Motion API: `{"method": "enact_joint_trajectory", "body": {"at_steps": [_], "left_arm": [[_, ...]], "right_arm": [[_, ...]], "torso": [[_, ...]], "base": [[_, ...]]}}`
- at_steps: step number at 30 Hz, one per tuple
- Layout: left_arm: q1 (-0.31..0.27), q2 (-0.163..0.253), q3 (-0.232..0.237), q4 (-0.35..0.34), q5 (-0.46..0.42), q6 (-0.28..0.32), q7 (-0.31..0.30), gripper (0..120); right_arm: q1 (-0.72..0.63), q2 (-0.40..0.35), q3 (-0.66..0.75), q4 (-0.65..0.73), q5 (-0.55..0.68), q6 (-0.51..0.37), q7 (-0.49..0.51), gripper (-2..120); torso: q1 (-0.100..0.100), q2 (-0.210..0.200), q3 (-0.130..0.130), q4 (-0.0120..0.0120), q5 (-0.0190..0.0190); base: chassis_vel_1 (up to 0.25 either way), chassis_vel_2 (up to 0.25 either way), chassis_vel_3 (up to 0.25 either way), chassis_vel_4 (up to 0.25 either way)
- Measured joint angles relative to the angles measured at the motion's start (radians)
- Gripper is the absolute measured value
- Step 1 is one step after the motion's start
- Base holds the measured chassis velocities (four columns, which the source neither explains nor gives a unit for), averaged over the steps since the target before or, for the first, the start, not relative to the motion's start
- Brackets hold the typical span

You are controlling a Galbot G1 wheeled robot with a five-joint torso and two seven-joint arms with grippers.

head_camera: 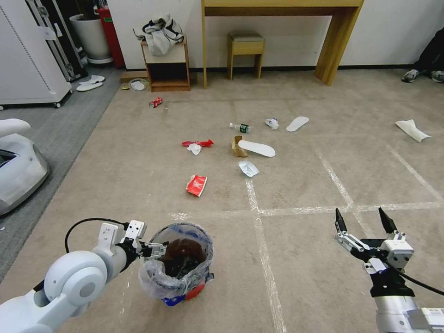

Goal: Pick up the trash bin and place the garbage on the floor into it.

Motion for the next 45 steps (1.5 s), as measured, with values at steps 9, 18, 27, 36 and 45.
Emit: {"method": "enact_joint_trajectory", "body": {"at_steps": [9,18,27,36,45], "left_arm": [[-0.011,-0.022,-0.008,0.045,-0.038,-0.001,-0.025,100],[-0.036,-0.050,0.021,0.120,0.016,-0.012,0.018,100],[-0.046,-0.081,0.044,0.166,0.061,-0.022,0.030,100],[-0.067,-0.128,0.067,0.211,0.093,-0.030,0.032,100],[-0.095,-0.165,0.106,0.247,0.125,-0.040,0.036,100]], "right_arm": [[0.002,0.002,0.000,-0.015,-0.006,-0.003,0.000,100],[0.017,-0.004,0.003,-0.042,-0.013,-0.010,-0.001,100],[0.027,-0.023,0.004,-0.055,-0.006,-0.016,0.001,100],[0.044,-0.059,0.001,-0.079,0.012,-0.020,0.004,100],[0.046,-0.068,0.001,-0.088,0.018,-0.021,0.005,100]], "torso": [[0.000,0.000,0.000,-0.0002,0.0000],[0.000,0.000,0.000,-0.0002,0.0000],[0.000,0.000,0.000,-0.0001,-0.0001],[0.000,0.000,0.000,0.0000,0.0001],[0.000,0.000,0.000,-0.0001,0.0000]], "base": [[0.000,0.000,0.000,0.000],[0.000,0.000,0.000,0.000],[0.000,0.000,0.000,0.000],[0.000,0.000,0.000,0.000],[0.000,0.000,0.000,0.000]]}}
